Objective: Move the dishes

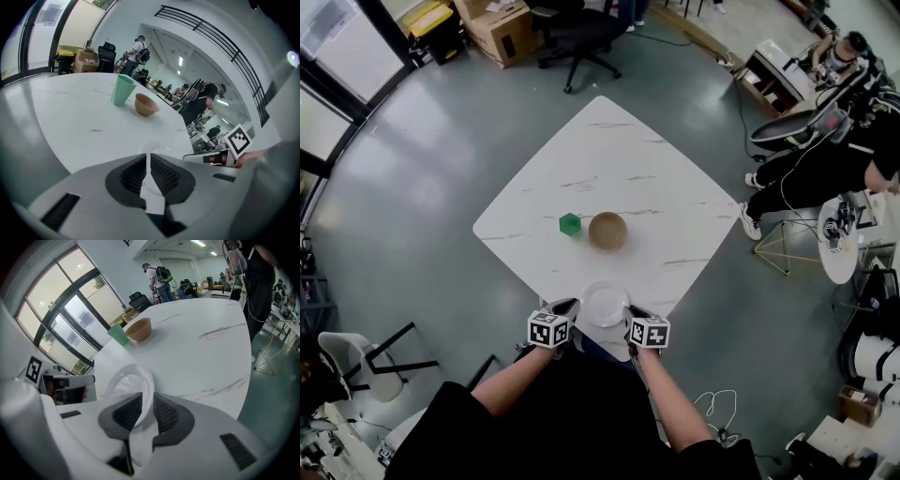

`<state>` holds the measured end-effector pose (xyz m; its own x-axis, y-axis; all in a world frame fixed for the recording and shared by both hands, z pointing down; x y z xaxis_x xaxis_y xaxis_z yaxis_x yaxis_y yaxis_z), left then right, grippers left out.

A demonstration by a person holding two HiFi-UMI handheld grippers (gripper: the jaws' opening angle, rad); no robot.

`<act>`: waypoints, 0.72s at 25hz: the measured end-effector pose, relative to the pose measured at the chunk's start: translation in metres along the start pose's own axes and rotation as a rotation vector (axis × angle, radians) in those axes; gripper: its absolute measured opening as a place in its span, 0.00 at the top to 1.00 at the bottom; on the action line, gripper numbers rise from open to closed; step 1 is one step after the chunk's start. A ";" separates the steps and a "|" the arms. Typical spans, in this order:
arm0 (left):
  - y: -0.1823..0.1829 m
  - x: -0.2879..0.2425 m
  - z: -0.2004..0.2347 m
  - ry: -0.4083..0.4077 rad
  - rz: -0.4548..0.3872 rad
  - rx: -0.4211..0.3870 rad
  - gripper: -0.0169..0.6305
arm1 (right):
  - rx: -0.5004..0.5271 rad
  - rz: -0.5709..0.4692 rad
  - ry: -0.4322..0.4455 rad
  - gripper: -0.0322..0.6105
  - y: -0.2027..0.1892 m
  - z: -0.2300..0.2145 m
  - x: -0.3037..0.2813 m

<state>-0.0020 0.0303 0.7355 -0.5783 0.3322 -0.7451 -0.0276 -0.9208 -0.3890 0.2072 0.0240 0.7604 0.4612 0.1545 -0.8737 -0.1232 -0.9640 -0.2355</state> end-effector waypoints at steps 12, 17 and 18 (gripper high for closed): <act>-0.007 -0.034 0.006 0.055 0.093 -0.036 0.94 | 0.016 0.028 -0.001 0.81 -0.004 -0.004 -0.007; -0.008 -0.033 0.013 0.067 0.100 -0.013 0.94 | 0.007 0.032 0.004 0.81 0.000 -0.007 -0.008; -0.009 -0.033 0.013 0.068 0.106 -0.016 0.94 | 0.001 0.033 0.012 0.81 0.000 -0.007 -0.009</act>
<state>0.0063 0.0250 0.7703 -0.5206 0.2466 -0.8174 0.0443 -0.9483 -0.3144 0.2095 0.0213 0.7712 0.4673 0.1197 -0.8760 -0.1395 -0.9684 -0.2068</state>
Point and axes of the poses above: the fingertips, and each gripper's own axes: x backward along the fingers, z to its left, y out of its top, the point moved 5 cm from there along x, backward along the fingers, and after that the axes turned 10 degrees about z, right-handed, at the moved point
